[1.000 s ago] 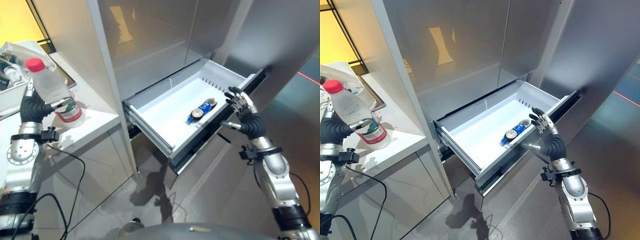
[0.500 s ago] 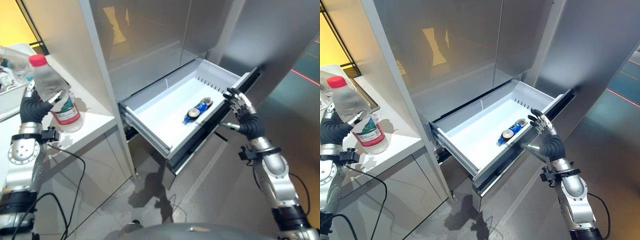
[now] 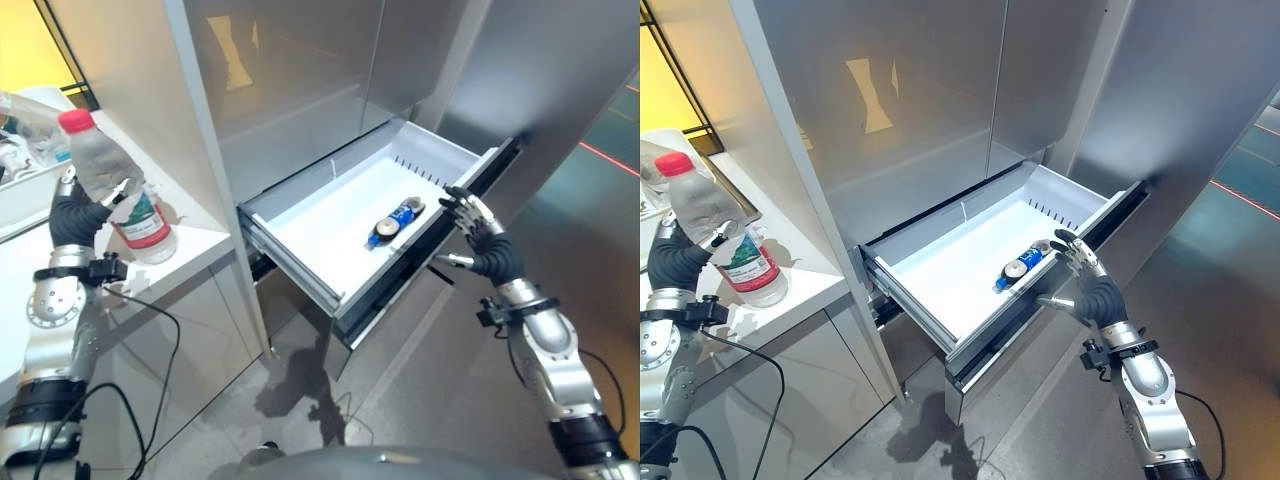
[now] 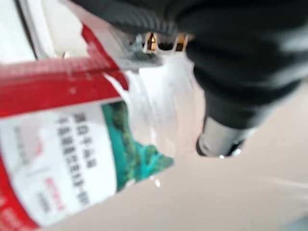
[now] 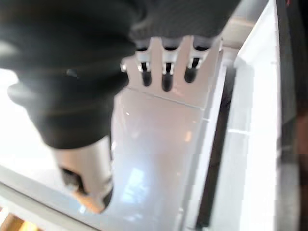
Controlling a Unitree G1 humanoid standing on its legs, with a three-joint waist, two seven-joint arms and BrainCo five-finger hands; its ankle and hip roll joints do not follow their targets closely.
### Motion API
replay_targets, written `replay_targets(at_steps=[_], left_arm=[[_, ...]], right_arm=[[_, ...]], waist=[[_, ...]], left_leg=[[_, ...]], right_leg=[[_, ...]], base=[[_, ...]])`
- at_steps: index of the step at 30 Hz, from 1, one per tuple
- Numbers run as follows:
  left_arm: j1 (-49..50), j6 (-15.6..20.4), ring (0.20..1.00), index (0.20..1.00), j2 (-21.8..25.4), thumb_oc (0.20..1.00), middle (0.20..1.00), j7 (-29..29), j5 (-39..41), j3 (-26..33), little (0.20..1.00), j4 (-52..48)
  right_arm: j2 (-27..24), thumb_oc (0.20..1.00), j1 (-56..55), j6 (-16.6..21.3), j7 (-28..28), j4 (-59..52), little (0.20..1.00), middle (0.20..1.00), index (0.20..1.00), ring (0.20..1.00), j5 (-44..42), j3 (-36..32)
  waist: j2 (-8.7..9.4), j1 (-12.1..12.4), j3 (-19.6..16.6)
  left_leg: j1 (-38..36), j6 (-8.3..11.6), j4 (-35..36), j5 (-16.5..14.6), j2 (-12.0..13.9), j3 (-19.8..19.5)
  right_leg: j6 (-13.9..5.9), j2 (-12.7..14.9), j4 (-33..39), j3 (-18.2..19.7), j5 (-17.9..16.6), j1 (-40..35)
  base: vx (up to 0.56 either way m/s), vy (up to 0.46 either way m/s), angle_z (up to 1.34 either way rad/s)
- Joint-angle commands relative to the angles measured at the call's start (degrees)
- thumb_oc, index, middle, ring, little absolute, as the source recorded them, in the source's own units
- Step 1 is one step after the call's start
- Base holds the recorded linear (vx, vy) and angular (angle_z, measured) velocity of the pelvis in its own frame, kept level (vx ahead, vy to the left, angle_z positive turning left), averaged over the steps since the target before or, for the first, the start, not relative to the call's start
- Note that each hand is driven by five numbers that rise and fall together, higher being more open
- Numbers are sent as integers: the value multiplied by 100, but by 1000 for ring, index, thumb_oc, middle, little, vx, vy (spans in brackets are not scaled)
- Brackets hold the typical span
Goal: Take the drinks into the refrigerator
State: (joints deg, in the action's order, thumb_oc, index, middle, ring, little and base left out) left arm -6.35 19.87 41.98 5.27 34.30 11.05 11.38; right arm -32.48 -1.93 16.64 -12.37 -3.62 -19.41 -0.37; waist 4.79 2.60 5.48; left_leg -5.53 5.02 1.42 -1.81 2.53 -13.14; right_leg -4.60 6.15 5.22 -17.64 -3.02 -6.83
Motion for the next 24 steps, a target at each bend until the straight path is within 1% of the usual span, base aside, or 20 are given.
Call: replay_targets(at_steps=[1,2,3,4,6,8,9,11,12,13,15,17,18,20,21,24], left_arm=[[-588,334,200,200,410,200,200,481,803,-1,200,-731],[-583,265,200,200,608,200,200,700,1080,-146,200,-898],[-650,254,200,200,701,200,200,827,1276,-281,200,-1013],[-727,242,200,200,867,200,200,915,1381,-410,200,-1146],[-802,216,200,200,1044,200,200,1054,1631,-591,200,-1371],[-877,228,200,200,1171,200,200,1152,1791,-825,200,-1599],[-922,206,200,200,1345,200,200,1268,1930,-1002,200,-1782],[-962,216,200,200,1411,200,200,1268,1938,-1070,200,-1904],[-999,229,200,200,1432,200,200,1270,1976,-1138,200,-1958],[-1029,229,200,200,1482,200,200,1329,2056,-1187,200,-1963],[-1102,232,200,200,1531,200,200,1347,2055,-1280,200,-2122],[-1167,215,200,200,1414,200,200,1355,2088,-1407,200,-2227],[-1221,194,200,200,1390,200,200,1378,2074,-1499,200,-2321],[-1258,182,200,200,1353,200,200,1379,2045,-1572,200,-2400],[-1325,152,200,200,1267,200,200,1398,2060,-1705,200,-2573],[-1343,117,200,200,1162,200,200,1426,2064,-1823,200,-2794]], right_arm=[[-825,1000,450,-32,-488,131,1000,1000,1000,1000,-756,-246],[-1446,1000,605,-157,-748,197,1000,1000,1000,1000,-1152,-130],[-1779,1000,796,-241,-924,392,1000,1000,1000,1000,-1450,83],[-2156,1000,968,-237,-1008,392,1000,1000,1000,1000,-1504,159],[-2561,1000,1295,-387,-1208,487,1000,1000,1000,1000,-2012,470],[-2795,1000,1730,-422,-1309,549,1000,1000,1000,1000,-2367,818],[-2968,1000,2241,-438,-1365,578,1000,1000,1000,1000,-2578,1173],[-2995,1000,2562,-372,-1269,633,1000,1000,1000,1000,-2587,1348],[-2919,1000,2795,-357,-1161,829,1000,1000,1000,1000,-2625,1522],[-2909,1000,3115,-341,-1168,908,1000,1000,1000,1000,-2642,1762],[-2901,1000,3557,-306,-1134,843,1000,1000,1000,1000,-2588,2056],[-2653,1000,3820,-316,-1058,987,1000,1000,1000,1000,-2628,2254],[-2517,1000,3936,-349,-1116,948,1000,1000,1000,1000,-2706,2386],[-2432,1000,4009,-352,-1107,897,1000,1000,1000,1000,-2714,2464],[-2208,1000,4133,-410,-1119,869,1000,1000,1000,1000,-2793,2623],[-1930,1000,4151,-512,-1234,697,1000,1000,1000,1000,-2984,2778]], waist=[[30,-14,6],[71,23,-1],[93,48,-2],[103,76,-4],[132,95,-30],[126,124,-50],[119,149,-66],[109,154,-73],[101,171,-73],[92,181,-74],[82,194,-86],[68,205,-101],[61,204,-107],[51,200,-110],[43,195,-116],[31,178,-119]], left_leg=[[110,-492,146,21,-490,-404],[117,-476,148,37,-501,-416],[127,-466,145,48,-509,-416],[111,-450,145,31,-504,-419],[162,-443,131,71,-533,-443],[164,-432,136,83,-541,-443],[159,-422,140,92,-545,-432],[157,-419,138,94,-546,-428],[150,-420,142,94,-547,-422],[136,-420,147,94,-544,-410],[115,-417,160,95,-547,-392],[98,-422,167,93,-548,-380],[91,-424,173,93,-548,-373],[85,-425,180,94,-547,-365],[66,-431,204,95,-541,-340],[45,-440,227,94,-524,-311]], right_leg=[[185,-232,-564,-333,735,-228],[179,-234,-543,-346,713,-246],[177,-238,-525,-352,694,-258],[184,-245,-515,-345,700,-279],[165,-229,-468,-385,649,-279],[164,-226,-438,-406,634,-297],[158,-225,-418,-403,616,-304],[158,-223,-415,-399,611,-310],[159,-221,-408,-389,605,-316],[161,-223,-410,-374,602,-324],[164,-222,-400,-364,591,-344],[165,-220,-379,-356,576,-367],[168,-218,-370,-348,569,-372],[169,-221,-355,-343,563,-381],[172,-224,-341,-321,553,-382],[176,-226,-318,-277,547,-396]], base=[[-33,-19,3],[-39,-20,4],[-45,-32,3],[-39,-19,2],[-41,-6,2],[-41,0,1],[-31,0,-1],[0,0,0],[0,0,0],[0,0,0],[0,0,0],[0,0,0],[0,0,0],[0,0,0],[0,0,0],[0,0,0]])
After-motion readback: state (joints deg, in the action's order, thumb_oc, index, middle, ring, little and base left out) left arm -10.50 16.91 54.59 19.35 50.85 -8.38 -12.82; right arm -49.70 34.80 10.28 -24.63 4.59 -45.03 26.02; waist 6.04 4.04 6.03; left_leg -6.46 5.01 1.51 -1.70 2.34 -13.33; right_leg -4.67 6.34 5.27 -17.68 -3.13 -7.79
